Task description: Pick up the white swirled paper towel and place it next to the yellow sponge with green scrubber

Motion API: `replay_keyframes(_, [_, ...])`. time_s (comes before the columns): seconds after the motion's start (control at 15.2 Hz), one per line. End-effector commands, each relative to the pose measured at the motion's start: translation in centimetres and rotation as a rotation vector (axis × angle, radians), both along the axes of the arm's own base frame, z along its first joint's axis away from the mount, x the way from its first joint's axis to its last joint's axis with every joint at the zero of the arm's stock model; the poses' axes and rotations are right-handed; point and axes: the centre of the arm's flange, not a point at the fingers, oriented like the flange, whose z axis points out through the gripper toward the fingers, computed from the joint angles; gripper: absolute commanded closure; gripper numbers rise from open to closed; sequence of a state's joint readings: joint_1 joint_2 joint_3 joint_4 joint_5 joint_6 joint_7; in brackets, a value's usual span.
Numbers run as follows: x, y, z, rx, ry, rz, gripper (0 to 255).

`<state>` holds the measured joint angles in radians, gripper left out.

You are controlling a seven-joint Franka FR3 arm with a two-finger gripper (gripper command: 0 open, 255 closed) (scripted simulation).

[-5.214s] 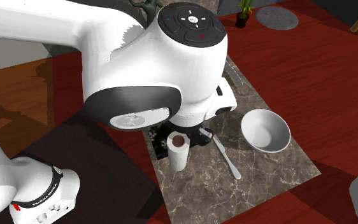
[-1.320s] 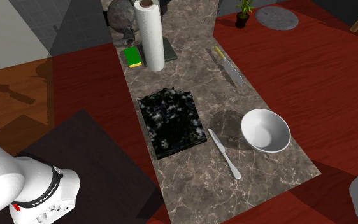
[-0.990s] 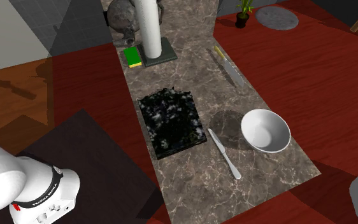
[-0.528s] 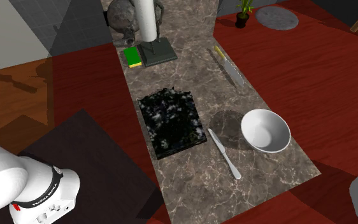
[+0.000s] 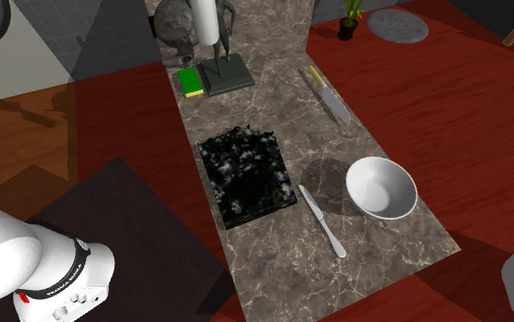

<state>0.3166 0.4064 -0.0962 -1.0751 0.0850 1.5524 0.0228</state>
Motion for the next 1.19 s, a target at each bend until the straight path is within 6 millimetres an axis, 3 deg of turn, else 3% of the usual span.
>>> replay_keyframes(0.0, [0.2, 0.2, -1.0, 0.000, -0.001, -0.001, 255])
replay_keyframes(1.12, [0.2, 0.2, -10.0, 0.000, -0.001, -0.001, 255])
